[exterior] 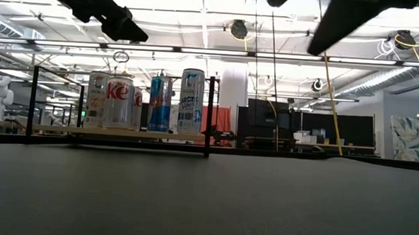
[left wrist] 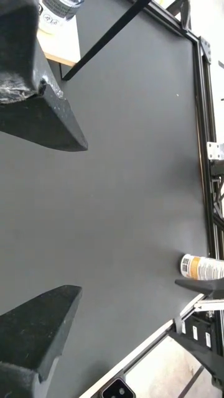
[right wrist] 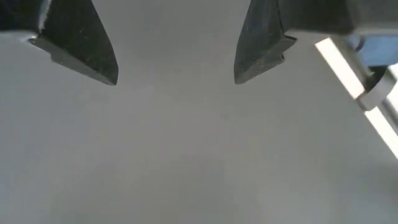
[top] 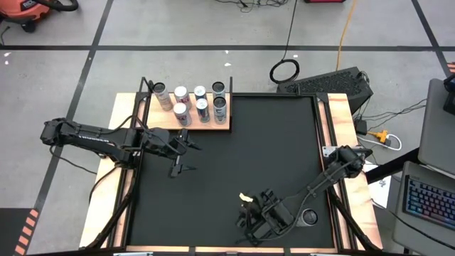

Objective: Place canned beverage on shelf
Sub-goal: Align the white and yellow soda can with the other white and yellow soda can on the shelf

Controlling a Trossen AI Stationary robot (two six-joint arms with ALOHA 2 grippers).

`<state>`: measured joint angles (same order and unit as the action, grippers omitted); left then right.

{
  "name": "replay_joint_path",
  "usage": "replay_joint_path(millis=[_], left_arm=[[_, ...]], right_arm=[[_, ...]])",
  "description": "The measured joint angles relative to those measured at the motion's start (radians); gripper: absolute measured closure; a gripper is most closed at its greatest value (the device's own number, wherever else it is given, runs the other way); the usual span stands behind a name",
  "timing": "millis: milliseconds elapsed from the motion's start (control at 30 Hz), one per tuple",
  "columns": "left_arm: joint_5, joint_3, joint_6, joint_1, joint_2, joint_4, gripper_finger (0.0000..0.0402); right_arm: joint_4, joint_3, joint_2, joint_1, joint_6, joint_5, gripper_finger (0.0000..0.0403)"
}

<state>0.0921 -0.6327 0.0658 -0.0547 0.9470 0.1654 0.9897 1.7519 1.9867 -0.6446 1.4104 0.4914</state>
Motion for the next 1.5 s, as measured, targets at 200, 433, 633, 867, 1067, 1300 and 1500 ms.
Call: replay_joint_path(millis=[200, 433, 633, 867, 1067, 1300, 1500], left_arm=[[0.0, 0.0, 0.024, 0.0, 0.0, 0.0, 0.0029], [0.0, 0.0, 0.027, 0.0, 0.0, -0.001, 0.0029], [0.0, 0.0, 0.027, 0.0, 0.0, -0.001, 0.0029], [0.0, 0.0, 0.028, 0.0, 0.0, -0.001, 0.0029], [0.0, 0.0, 0.028, 0.0, 0.0, -0.001, 0.0029], [0.0, 0.0, 0.029, 0.0, 0.0, -0.001, 0.0029], [0.0, 0.0, 0.049, 0.0, 0.0, -0.001, 0.0029]], right_arm=[[-0.032, 0.0, 0.0, -0.028, 0.077, -0.108, 0.0099], [0.014, 0.0, 0.0, -0.039, 0.206, -0.222, 0.0099], [0.038, 0.0, 0.0, -0.08, 0.327, -0.313, 0.0099], [0.022, 0.0, 0.0, -0.151, 0.493, -0.339, 0.0099], [-0.005, 0.0, 0.0, -0.184, 0.627, -0.418, 0.0099], [-0.009, 0.0, 0.0, -0.238, 0.774, -0.471, 0.0099], [-0.015, 0.0, 0.0, -0.294, 0.885, -0.471, 0.0099]])
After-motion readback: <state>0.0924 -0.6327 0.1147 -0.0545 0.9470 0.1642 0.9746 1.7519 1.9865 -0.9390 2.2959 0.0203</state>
